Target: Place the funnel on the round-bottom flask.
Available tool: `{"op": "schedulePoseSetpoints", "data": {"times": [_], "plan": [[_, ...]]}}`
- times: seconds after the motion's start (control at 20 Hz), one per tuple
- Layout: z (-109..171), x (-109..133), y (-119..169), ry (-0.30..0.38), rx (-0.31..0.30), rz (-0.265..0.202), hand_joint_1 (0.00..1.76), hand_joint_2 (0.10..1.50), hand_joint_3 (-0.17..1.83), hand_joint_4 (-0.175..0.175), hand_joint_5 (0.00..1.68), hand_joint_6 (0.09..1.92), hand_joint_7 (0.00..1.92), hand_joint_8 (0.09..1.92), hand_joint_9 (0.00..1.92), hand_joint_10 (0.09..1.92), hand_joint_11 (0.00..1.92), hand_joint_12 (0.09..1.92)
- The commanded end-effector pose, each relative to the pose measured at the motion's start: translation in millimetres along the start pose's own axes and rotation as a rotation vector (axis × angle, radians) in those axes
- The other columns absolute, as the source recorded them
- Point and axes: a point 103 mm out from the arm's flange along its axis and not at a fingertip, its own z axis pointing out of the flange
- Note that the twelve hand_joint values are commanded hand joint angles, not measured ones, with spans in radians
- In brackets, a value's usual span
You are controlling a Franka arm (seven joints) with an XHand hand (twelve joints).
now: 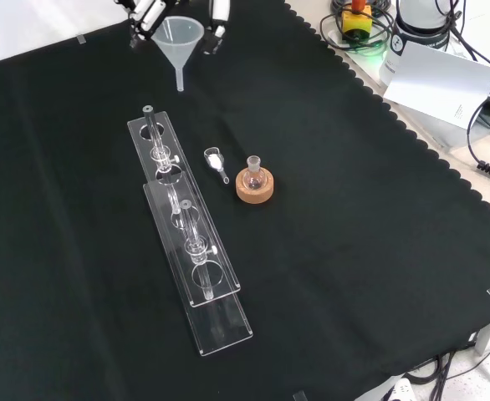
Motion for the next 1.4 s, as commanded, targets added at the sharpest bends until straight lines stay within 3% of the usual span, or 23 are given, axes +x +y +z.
{"op": "schedulePoseSetpoints", "data": {"times": [0.05,0.4,0.95,1.0,1.05,1.4], "plan": [[7.1,4.0,-46.4,-0.013,0.01,0.042,0.79,0.71,0.5,-0.059,0.53,0.16,0.47,0.97,0.81,0.83,0.21,1.36],[22.7,21.0,-72.1,-0.029,0.03,0.045,0.79,0.7,0.51,-0.059,0.53,0.17,0.47,0.96,0.81,0.83,0.21,1.36],[54.6,49.8,-75.4,-0.029,0.062,0.008,0.79,0.7,0.51,-0.059,0.52,0.19,0.47,0.95,0.81,0.83,0.21,1.36],[57.5,55.5,-74.1,-0.032,0.073,0.036,0.79,0.7,0.51,-0.059,0.52,0.2,0.47,0.95,0.81,0.83,0.21,1.36],[60.3,59.1,-72.7,-0.033,0.076,0.037,0.79,0.7,0.51,-0.059,0.52,0.2,0.47,0.95,0.81,0.83,0.21,1.36],[78.5,75.2,-62.1,-0.046,0.093,-0.024,0.79,0.7,0.52,-0.06,0.52,0.21,0.47,0.95,0.81,0.83,0.21,1.36]]}}
